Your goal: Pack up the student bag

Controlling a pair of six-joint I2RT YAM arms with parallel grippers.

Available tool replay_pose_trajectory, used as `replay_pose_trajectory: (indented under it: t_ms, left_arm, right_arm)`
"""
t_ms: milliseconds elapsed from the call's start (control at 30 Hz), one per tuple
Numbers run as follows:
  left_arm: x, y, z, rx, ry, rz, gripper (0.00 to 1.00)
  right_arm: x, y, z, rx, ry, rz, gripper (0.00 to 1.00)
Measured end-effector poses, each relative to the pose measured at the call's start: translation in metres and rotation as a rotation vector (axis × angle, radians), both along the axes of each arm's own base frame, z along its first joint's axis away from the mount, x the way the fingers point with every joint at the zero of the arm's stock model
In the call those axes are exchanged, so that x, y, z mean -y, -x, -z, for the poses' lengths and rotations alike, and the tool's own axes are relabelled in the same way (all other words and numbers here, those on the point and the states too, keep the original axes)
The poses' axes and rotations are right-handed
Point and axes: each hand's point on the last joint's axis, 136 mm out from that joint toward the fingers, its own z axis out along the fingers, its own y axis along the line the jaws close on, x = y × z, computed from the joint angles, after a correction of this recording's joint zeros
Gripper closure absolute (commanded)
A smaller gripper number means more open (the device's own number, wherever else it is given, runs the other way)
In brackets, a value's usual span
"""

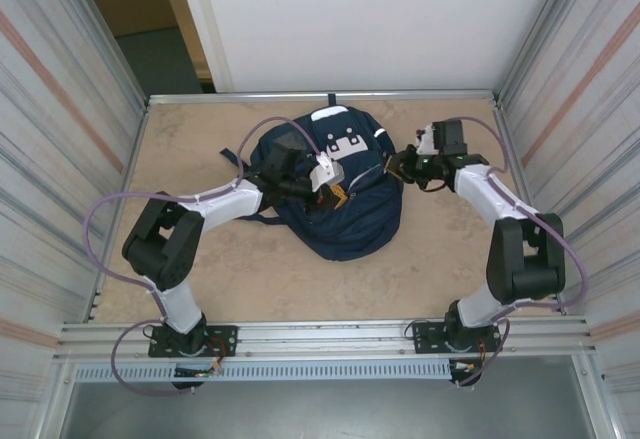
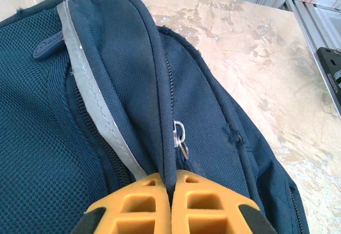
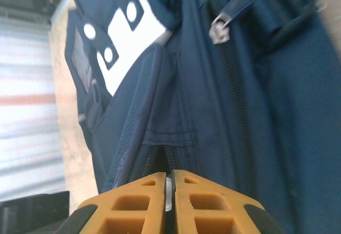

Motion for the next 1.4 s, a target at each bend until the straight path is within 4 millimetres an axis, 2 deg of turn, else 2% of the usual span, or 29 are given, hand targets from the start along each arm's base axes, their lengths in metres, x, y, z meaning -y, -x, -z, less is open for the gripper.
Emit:
replay_pose_trajectory:
  t_ms: [67,167,333,400,467,533,567,733,767,833,1067,1267,1400]
  left_arm:
    - [-0.001,0.000,0.001,-0.007,-0.005,-0.002,1.00]
    - [-0.001,0.000,0.000,-0.005,-0.003,-0.001,1.00]
    - [-0.001,0.000,-0.003,0.004,0.002,-0.002,1.00]
    - [-0.001,0.000,-0.004,0.005,0.002,-0.002,1.00]
    - [-0.001,0.000,-0.003,0.005,0.001,-0.003,1.00]
    - [-0.001,0.000,-0.003,0.003,0.000,-0.004,1.00]
    - [-0.001,0.000,-0.003,-0.002,0.000,-0.006,1.00]
    - [0.000,-0.002,-0.011,-0.060,-0.002,-0.027,1.00]
    - [0.001,-0.002,-0.015,-0.070,0.003,-0.029,1.00]
    - [0.002,-0.003,-0.020,-0.091,0.014,-0.031,1.00]
    - [0.006,0.004,-0.029,-0.217,0.038,-0.026,1.00]
    - [0.006,0.004,-0.028,-0.317,0.039,-0.064,1.00]
    - [0.009,0.000,-0.033,-0.392,0.046,-0.099,1.00]
  right_arm:
    - [-0.007,0.000,0.003,-0.005,0.006,-0.016,0.91]
    - [-0.005,0.001,-0.002,0.003,0.009,-0.008,0.91]
    - [0.017,0.001,-0.020,0.033,0.006,0.040,0.90]
    - [0.031,0.000,-0.025,0.044,0.010,0.073,0.83]
    - [0.036,0.002,-0.029,0.061,0.030,0.078,0.75]
    - [0.028,0.011,-0.033,0.098,0.068,0.040,0.70]
    - [0.017,0.021,-0.037,0.131,0.100,-0.002,0.67]
    - [-0.046,0.092,-0.063,0.366,0.249,-0.247,0.54]
    - [-0.055,0.104,-0.067,0.400,0.264,-0.278,0.54]
    - [-0.061,0.116,-0.069,0.431,0.288,-0.291,0.54]
    - [-0.075,0.120,-0.034,0.397,0.378,-0.302,0.49]
    - [-0.090,0.120,-0.030,0.536,0.543,-0.385,0.47]
    - [-0.087,0.106,-0.024,0.603,0.685,-0.407,0.47]
